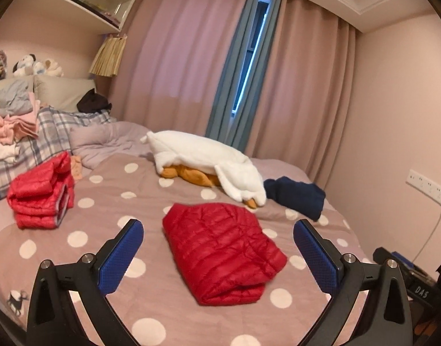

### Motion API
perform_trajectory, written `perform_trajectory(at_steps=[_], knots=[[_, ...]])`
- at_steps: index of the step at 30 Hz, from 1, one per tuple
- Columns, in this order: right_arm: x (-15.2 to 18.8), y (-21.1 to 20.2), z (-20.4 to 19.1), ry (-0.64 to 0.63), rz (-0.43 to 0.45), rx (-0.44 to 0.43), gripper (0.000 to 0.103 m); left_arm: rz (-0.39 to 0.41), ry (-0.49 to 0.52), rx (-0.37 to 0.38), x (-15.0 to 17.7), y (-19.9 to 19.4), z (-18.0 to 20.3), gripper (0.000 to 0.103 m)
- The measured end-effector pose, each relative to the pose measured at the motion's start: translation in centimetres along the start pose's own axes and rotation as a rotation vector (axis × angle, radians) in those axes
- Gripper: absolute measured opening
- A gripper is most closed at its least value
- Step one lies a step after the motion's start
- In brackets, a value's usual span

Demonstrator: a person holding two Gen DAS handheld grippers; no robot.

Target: Fold large clothes

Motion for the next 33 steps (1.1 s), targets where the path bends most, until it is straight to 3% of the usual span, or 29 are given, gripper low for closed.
perform_trajectory(at_steps=[4, 10, 22, 33], knots=[[0.1, -0.2, 0.0, -0.002, -0.004, 0.008, 0.102, 0.007, -0.032, -0.001, -0.1, -0.3, -0.3, 0.102], [0.3, -0.5, -0.3, -0.002, -0.011, 0.003, 0.102, -0.06, -0.072, 0.04, 0.0, -0.3, -0.5, 0.102], [0.2, -1.2, -0.8, -0.022, -0.014, 0.005, 0.102, -0.072, -0.04, 0.018, -0.1, -1.0, -0.1, 0.102], [0.0, -1.4, -0.9, -0.038, -0.021, 0.007, 0.102, -0.119, -0.033, 0.044, 0.3, -0.7, 0.2, 0.103]])
Point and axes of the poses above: each gripper's, at about its wrist camera, not at the fingertips, and y roughly the way its jaws point, z to its right, x to its underside, the point moved 4 cm from there along y, roughly the way its jaws point, and after that the axes turned 15 degrees about z, right-handed, at the moved point
